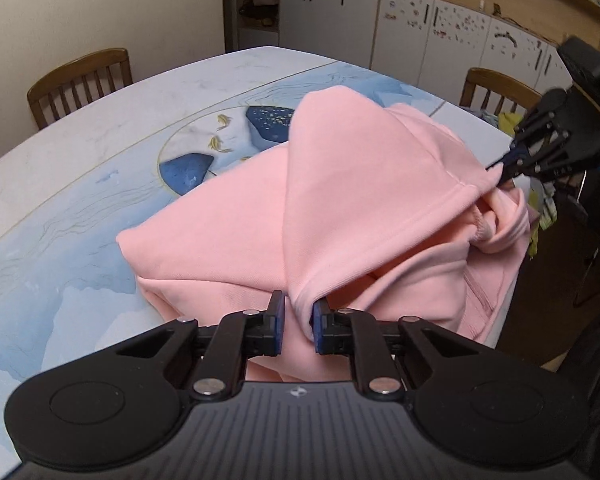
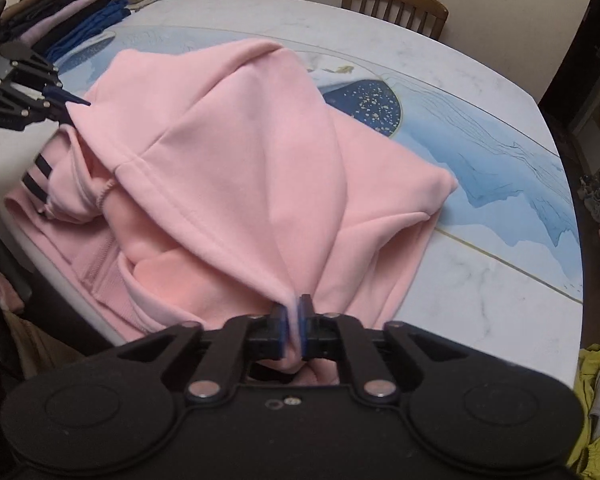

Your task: Fold clothes

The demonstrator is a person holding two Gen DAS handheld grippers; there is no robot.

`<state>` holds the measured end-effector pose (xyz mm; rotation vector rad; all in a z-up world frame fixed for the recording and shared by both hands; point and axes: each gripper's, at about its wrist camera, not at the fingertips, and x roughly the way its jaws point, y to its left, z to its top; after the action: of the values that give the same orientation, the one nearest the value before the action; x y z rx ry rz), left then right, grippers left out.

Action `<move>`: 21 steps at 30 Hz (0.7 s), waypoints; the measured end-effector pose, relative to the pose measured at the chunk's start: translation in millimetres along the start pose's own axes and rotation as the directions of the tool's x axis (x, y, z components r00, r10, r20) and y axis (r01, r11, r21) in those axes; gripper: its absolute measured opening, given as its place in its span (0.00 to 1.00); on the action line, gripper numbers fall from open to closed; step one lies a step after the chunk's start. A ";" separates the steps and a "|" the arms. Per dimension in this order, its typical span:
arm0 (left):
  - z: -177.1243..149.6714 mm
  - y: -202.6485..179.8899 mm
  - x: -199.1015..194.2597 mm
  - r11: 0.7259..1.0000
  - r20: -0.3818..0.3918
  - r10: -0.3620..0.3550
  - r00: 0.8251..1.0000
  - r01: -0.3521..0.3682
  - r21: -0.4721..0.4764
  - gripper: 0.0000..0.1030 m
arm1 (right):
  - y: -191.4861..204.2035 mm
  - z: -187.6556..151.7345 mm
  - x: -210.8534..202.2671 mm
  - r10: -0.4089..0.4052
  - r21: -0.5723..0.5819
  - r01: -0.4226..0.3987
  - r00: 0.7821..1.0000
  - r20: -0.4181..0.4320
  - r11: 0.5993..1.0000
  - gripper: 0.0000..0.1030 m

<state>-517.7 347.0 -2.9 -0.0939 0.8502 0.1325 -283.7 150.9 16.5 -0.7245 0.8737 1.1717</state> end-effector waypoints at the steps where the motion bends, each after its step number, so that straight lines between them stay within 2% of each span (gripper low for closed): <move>1: 2.5 -1.3 -7.4 1.000 0.001 -0.018 1.000 0.018 0.012 0.13 | -2.7 1.1 -9.3 0.017 -0.003 -0.017 1.000 -0.004 1.000 1.00; 2: 5.0 -2.5 -14.7 0.999 0.002 -0.037 0.999 0.037 0.025 0.15 | -5.5 2.2 -18.7 0.034 -0.007 -0.034 0.999 -0.008 0.999 1.00; 3: 7.6 -3.5 -22.1 0.998 0.004 -0.055 0.998 0.055 0.038 0.24 | -8.2 3.3 -28.0 0.051 -0.010 -0.051 0.999 -0.012 0.999 1.00; 6: 18.4 -1.6 -44.6 0.995 0.051 -0.083 0.995 0.079 0.068 0.75 | -18.9 12.0 -57.6 0.115 -0.006 -0.115 0.993 0.013 0.993 1.00; 10: 43.1 -0.4 -52.6 0.992 0.132 -0.114 0.985 0.105 0.070 0.76 | -28.9 34.4 -78.9 0.132 -0.011 -0.131 0.984 0.119 0.991 1.00; 13: 60.4 -2.6 -41.6 0.983 0.152 -0.174 0.973 0.162 0.091 0.75 | -29.1 52.0 -69.7 0.146 -0.057 -0.138 0.976 0.160 0.989 1.00; 17: 73.3 -8.2 -13.1 0.962 0.109 -0.238 0.965 0.219 0.161 0.69 | -24.9 75.9 -39.7 0.185 -0.170 -0.158 0.971 0.153 0.973 1.00; 20: 76.0 -9.3 9.0 0.954 0.061 -0.259 0.964 0.245 0.173 0.49 | -21.1 93.0 -20.1 0.238 -0.227 -0.206 0.963 0.124 0.952 1.00; 21: 75.1 -9.1 15.3 0.953 0.045 -0.263 0.964 0.252 0.170 0.39 | -18.8 96.2 -15.0 0.251 -0.250 -0.216 0.960 0.119 0.944 1.00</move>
<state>-450.6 349.4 35.1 -0.0458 0.7711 -0.1788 -248.8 221.3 77.1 -0.7258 0.7146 1.5423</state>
